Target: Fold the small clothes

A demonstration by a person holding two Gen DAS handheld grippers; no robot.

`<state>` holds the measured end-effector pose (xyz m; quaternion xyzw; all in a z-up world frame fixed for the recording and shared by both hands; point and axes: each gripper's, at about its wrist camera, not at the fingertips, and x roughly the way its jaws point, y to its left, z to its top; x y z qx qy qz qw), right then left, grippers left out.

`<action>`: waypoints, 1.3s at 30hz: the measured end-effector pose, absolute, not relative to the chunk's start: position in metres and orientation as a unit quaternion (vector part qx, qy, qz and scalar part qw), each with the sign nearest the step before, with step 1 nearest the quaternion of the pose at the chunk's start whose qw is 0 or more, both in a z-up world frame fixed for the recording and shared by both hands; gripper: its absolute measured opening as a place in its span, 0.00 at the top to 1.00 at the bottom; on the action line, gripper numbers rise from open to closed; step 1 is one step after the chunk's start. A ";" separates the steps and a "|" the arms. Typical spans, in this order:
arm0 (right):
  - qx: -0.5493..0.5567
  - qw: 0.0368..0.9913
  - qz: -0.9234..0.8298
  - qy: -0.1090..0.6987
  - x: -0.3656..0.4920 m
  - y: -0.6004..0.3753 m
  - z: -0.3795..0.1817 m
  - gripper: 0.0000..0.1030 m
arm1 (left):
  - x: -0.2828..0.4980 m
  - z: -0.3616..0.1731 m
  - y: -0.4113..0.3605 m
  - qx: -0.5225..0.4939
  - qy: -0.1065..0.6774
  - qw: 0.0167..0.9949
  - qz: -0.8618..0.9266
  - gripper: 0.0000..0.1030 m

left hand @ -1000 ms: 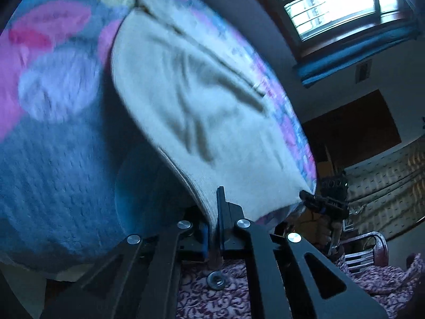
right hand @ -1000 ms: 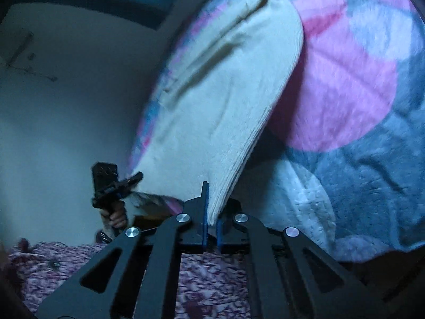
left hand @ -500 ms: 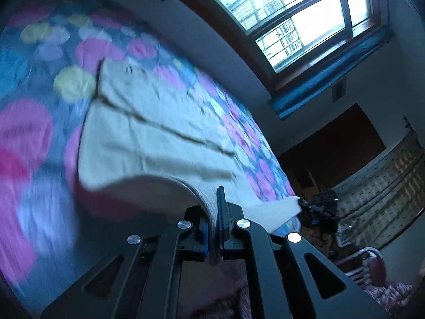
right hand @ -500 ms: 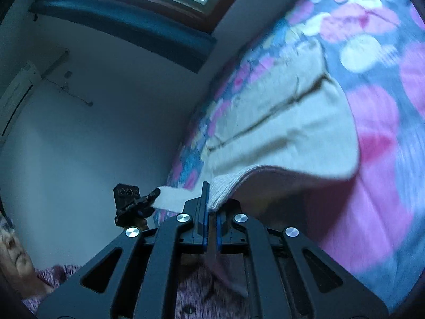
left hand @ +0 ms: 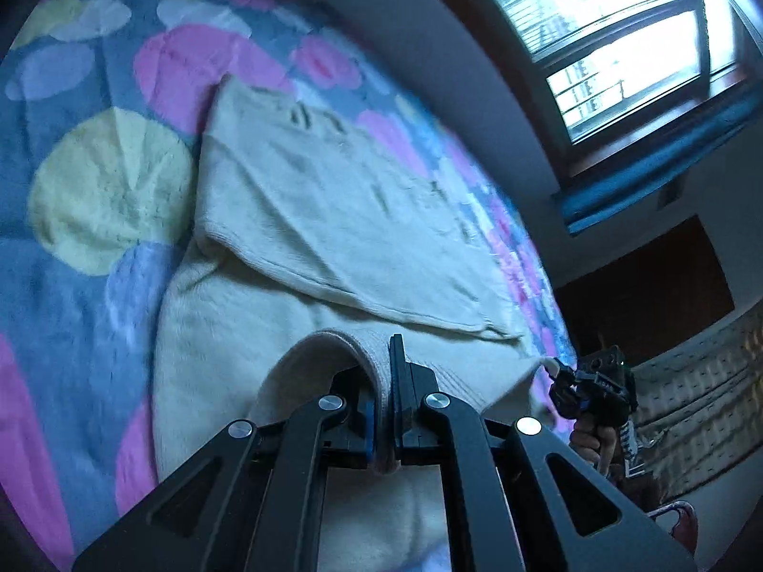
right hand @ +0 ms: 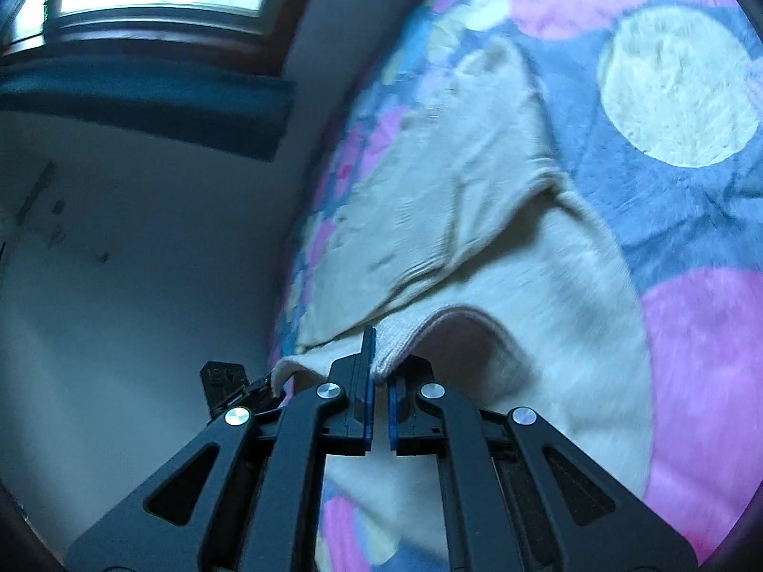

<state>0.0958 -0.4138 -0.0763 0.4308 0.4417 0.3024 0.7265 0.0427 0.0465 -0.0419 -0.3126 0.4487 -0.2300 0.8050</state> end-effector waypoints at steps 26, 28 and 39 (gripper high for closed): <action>0.329 0.753 0.289 0.492 0.133 -0.425 -0.082 0.59 | 0.074 -0.043 0.060 -0.229 0.477 0.809 -0.254 0.53; 0.321 0.753 0.292 0.494 0.134 -0.420 -0.081 0.57 | 0.080 -0.045 0.055 -0.220 0.487 0.803 -0.263 0.53; 0.303 0.750 0.301 0.504 0.146 -0.414 -0.079 0.57 | 0.093 -0.047 0.031 -0.168 0.512 0.791 -0.291 0.55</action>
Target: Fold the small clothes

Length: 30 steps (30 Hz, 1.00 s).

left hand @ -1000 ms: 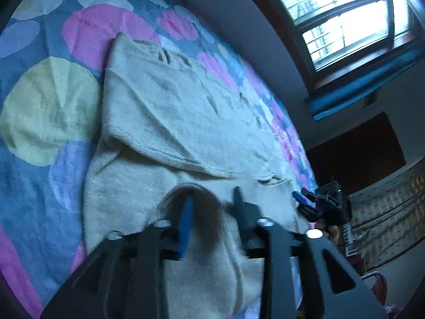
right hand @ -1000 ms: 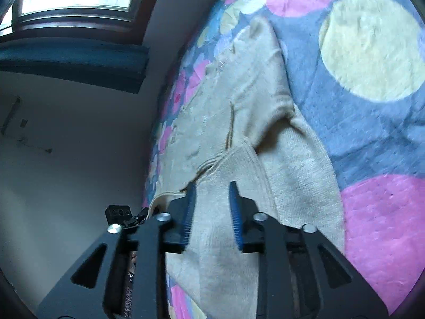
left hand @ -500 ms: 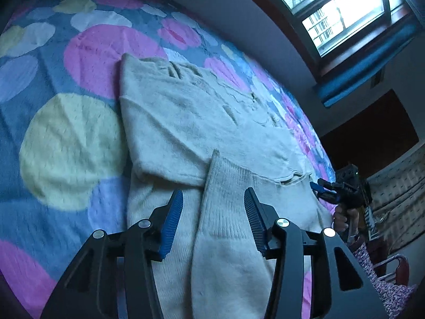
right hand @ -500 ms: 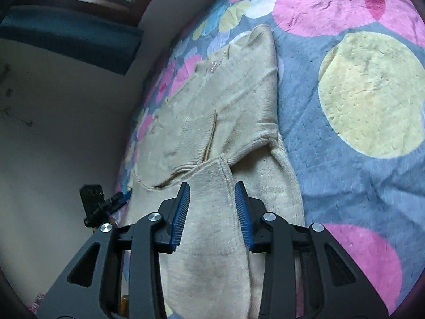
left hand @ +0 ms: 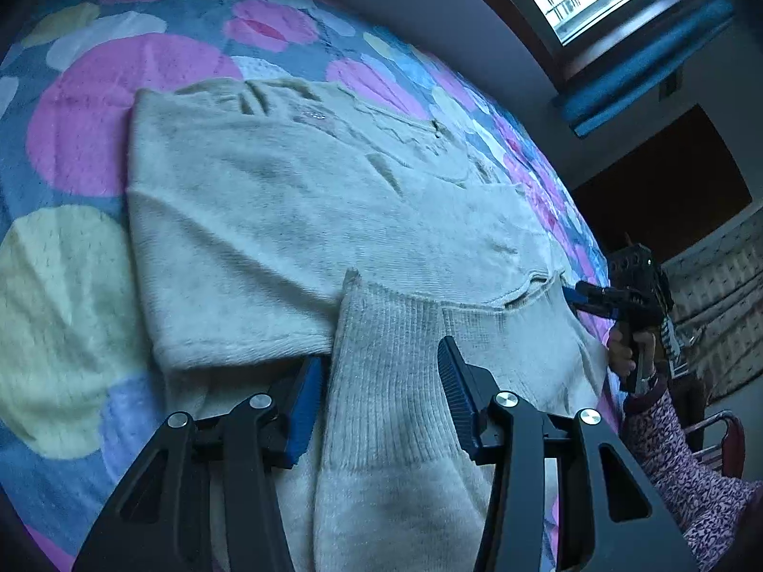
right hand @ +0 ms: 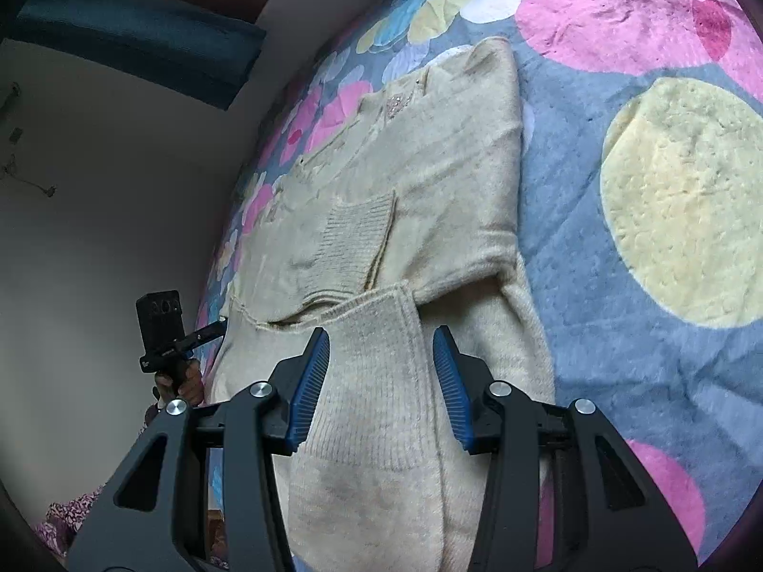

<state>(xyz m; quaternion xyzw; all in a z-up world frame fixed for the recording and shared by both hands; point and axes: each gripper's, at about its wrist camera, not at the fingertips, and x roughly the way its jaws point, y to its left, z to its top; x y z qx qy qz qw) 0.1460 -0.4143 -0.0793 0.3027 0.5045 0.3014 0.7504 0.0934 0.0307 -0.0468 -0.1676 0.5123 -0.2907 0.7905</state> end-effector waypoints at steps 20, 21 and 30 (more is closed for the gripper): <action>0.187 0.813 0.282 0.474 0.111 -0.394 -0.049 0.95 | 0.068 -0.022 0.010 -0.073 0.476 0.841 -0.248 0.95; 0.185 0.818 0.282 0.466 0.108 -0.394 -0.044 0.95 | 0.064 -0.018 0.009 -0.070 0.469 0.845 -0.246 0.95; 0.182 0.860 0.269 0.395 0.102 -0.404 0.014 0.96 | 0.054 0.038 0.016 -0.068 0.394 0.891 -0.215 0.96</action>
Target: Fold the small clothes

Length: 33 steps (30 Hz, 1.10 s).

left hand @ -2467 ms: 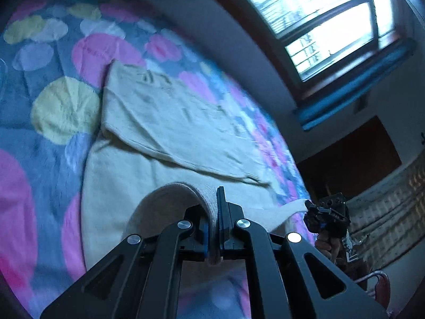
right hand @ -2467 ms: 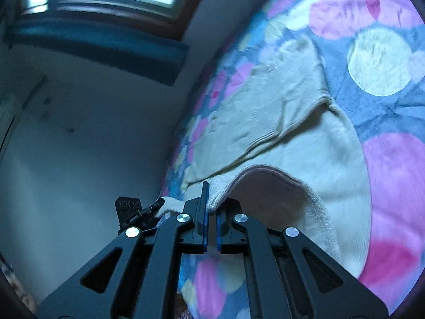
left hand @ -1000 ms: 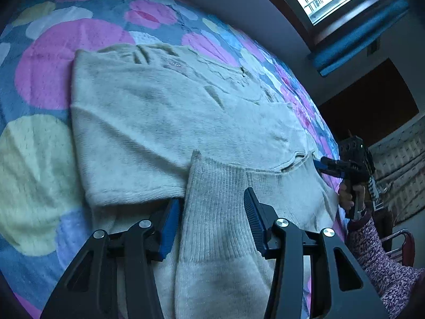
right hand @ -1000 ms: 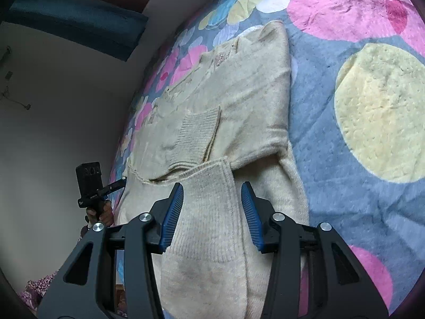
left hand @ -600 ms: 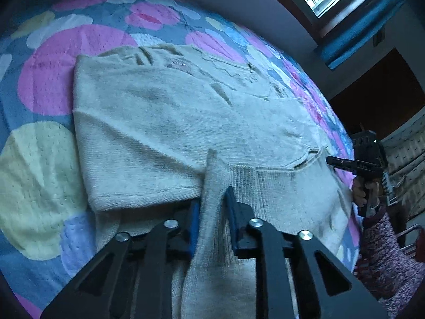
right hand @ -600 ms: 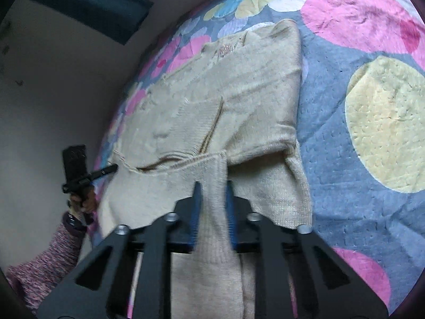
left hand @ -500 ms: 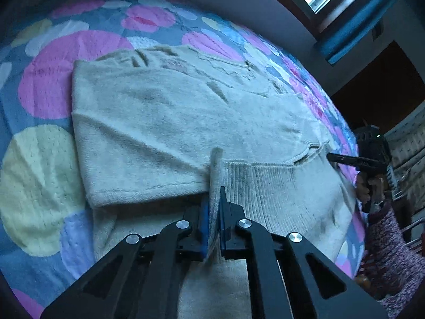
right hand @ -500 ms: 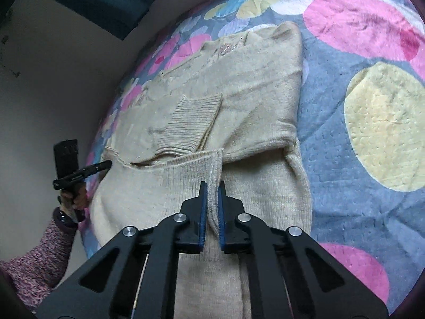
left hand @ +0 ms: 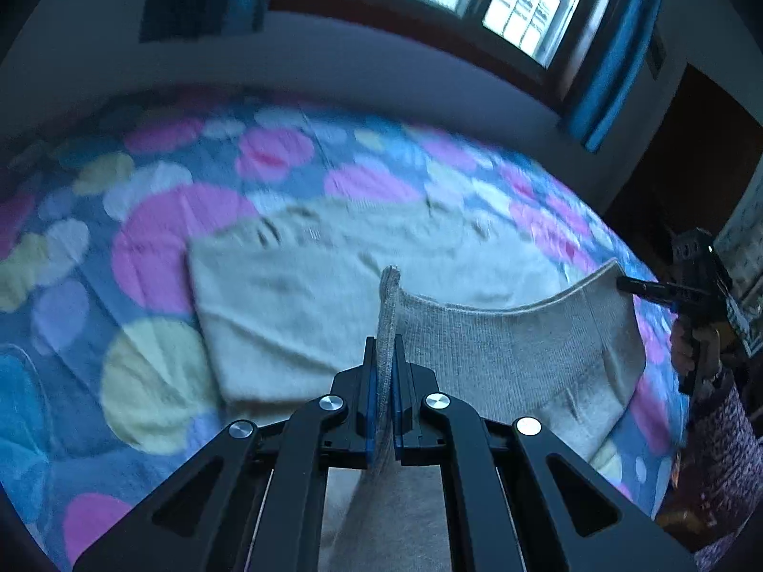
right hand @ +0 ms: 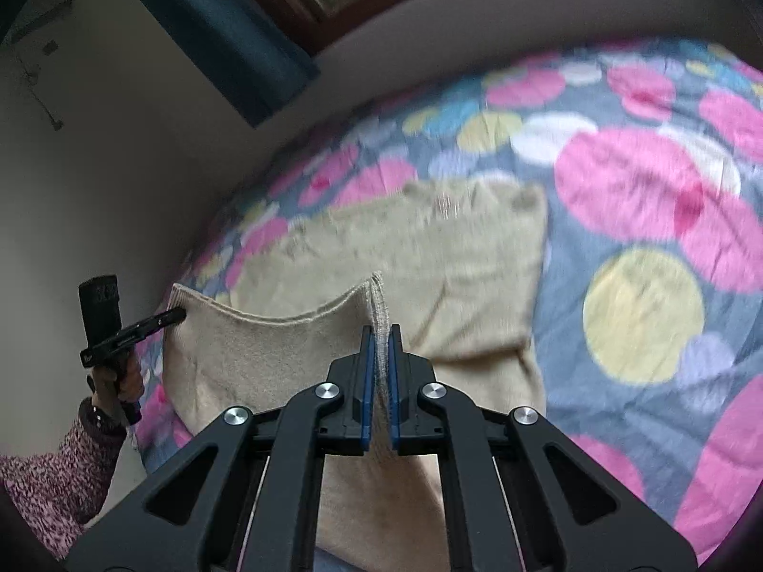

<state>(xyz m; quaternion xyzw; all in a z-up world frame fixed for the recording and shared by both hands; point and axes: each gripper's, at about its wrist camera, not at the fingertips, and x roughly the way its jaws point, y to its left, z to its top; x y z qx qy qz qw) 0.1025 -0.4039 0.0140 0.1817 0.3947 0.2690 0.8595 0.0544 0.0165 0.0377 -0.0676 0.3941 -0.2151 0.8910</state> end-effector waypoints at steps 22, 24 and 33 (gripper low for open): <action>0.209 0.869 0.191 0.405 0.270 -0.385 -0.005 0.96 | 0.212 0.016 0.031 -0.084 0.405 0.904 -0.104 0.96; 0.212 0.867 0.185 0.411 0.283 -0.384 -0.014 0.96 | 0.222 0.008 0.032 -0.086 0.410 0.903 -0.098 0.96; 0.232 0.850 0.164 0.443 0.321 -0.385 -0.061 0.96 | 0.238 -0.031 0.040 -0.094 0.431 0.894 -0.082 0.96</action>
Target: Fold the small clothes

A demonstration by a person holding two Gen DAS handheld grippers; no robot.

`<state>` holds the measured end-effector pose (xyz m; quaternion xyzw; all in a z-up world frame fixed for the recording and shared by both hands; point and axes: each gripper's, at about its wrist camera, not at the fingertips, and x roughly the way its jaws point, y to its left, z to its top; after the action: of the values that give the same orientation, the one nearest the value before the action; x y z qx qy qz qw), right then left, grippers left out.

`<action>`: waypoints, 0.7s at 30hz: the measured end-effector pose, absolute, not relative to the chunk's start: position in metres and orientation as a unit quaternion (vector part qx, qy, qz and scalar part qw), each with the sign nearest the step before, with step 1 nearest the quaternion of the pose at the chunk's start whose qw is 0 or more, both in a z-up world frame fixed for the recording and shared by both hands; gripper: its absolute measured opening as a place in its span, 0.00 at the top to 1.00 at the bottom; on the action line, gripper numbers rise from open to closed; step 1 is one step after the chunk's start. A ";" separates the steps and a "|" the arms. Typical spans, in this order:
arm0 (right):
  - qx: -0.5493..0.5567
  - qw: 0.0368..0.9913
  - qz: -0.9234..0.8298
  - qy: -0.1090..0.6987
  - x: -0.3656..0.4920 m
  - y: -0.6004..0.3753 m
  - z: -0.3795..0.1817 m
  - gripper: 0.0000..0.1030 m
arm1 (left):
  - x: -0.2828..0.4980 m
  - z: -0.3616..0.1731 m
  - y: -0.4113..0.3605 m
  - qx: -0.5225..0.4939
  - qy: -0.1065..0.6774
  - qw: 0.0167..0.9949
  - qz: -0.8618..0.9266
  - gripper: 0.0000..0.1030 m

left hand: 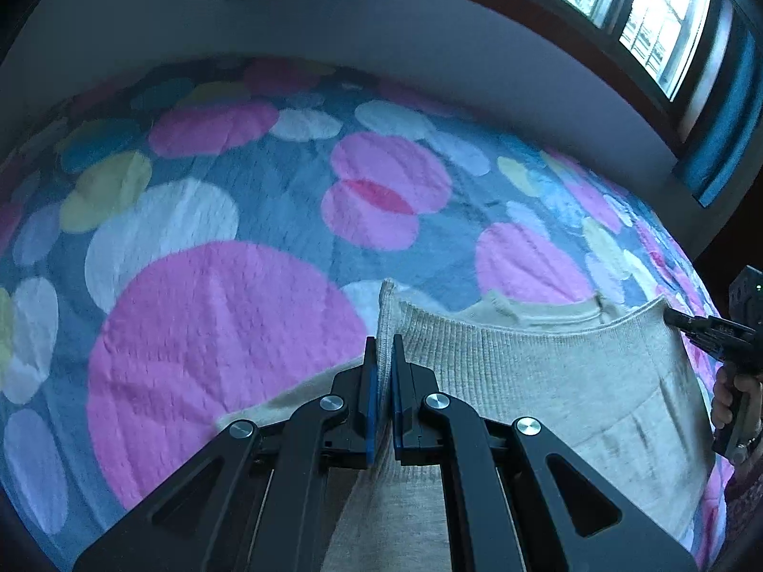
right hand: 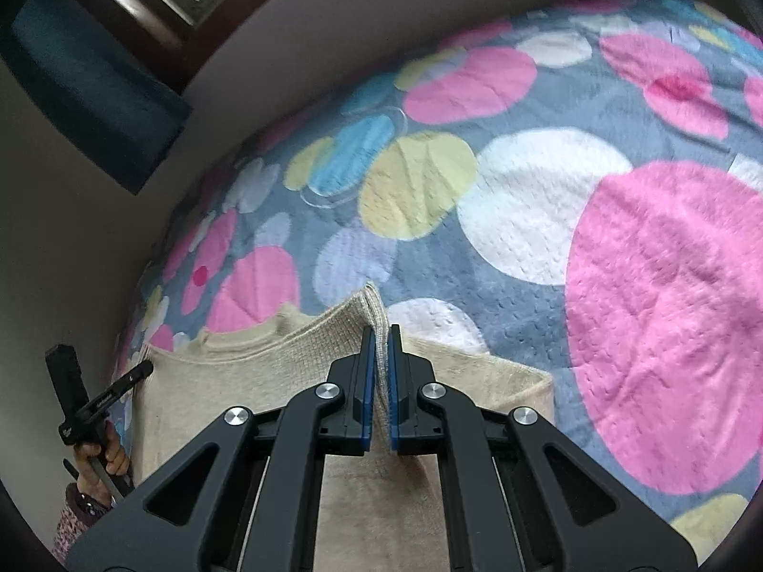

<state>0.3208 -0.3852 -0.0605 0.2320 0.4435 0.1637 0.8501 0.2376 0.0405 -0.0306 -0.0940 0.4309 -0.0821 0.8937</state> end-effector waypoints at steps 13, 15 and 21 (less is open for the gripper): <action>0.261 0.832 0.170 0.460 0.334 -0.389 -0.093 0.96 | 0.240 -0.056 0.052 -0.123 0.450 0.880 -0.083 0.95; 0.281 0.824 0.173 0.460 0.333 -0.394 -0.094 0.96 | 0.241 -0.055 0.054 -0.129 0.451 0.878 -0.090 0.95; 0.309 0.822 0.181 0.444 0.308 -0.403 -0.071 0.82 | 0.223 -0.034 0.057 -0.130 0.437 0.886 -0.081 0.82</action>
<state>0.3080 -0.4031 -0.0711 0.3088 0.4436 0.1809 0.8217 0.2229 0.0573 -0.0337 -0.1301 0.4374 -0.0814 0.8861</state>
